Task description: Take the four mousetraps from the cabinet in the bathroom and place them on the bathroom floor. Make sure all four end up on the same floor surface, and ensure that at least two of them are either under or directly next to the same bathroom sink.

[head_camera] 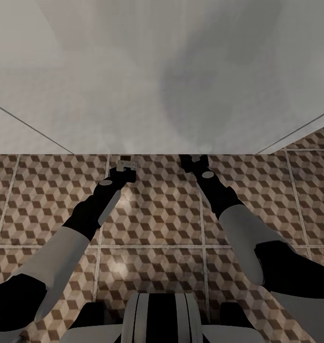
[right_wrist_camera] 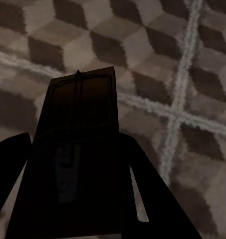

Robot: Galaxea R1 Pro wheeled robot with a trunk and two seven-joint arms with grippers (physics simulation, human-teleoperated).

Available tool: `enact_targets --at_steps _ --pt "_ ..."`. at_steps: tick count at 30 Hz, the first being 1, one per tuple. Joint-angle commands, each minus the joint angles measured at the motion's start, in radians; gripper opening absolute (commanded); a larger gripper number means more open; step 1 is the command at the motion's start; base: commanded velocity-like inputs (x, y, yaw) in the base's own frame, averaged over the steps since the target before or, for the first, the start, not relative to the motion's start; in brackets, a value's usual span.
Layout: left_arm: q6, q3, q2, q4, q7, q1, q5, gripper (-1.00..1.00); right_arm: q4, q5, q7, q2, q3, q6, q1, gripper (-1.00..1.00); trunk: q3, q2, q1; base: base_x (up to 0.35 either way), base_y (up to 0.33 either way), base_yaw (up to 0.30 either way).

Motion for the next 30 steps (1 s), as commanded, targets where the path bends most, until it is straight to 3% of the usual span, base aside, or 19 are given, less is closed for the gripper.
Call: enact_targets --at_steps 1,11,16,20,30 --pt "0.004 -0.004 0.001 -0.002 0.009 -0.001 0.007 -1.00 -0.001 0.009 -0.004 0.000 0.003 0.006 0.000 -1.00 0.000 0.000 0.000 0.000 0.000 0.000" --pt "0.005 -0.004 0.001 0.002 0.009 0.000 0.007 -1.00 -0.006 0.003 0.006 -0.001 0.002 0.001 0.000 -1.00 0.000 0.000 0.000 0.000 0.000 0.000" --pt "0.005 -0.004 0.001 0.007 0.009 0.001 0.007 -1.00 -0.017 -0.047 0.043 -0.003 0.002 -0.001 0.000 -1.00 0.000 0.000 0.000 0.000 0.000 0.000" --pt "0.005 -0.004 0.000 0.008 0.009 0.001 0.008 -1.00 -0.026 -0.095 0.114 -0.008 0.002 -0.003 0.000 -1.00 0.000 0.000 0.000 0.000 0.000 0.000" --pt "0.008 -0.004 -0.007 0.005 0.009 0.001 0.008 -1.00 -0.037 -0.117 0.178 -0.010 0.001 -0.012 0.001 -1.00 0.000 0.000 0.000 0.000 0.000 0.000"
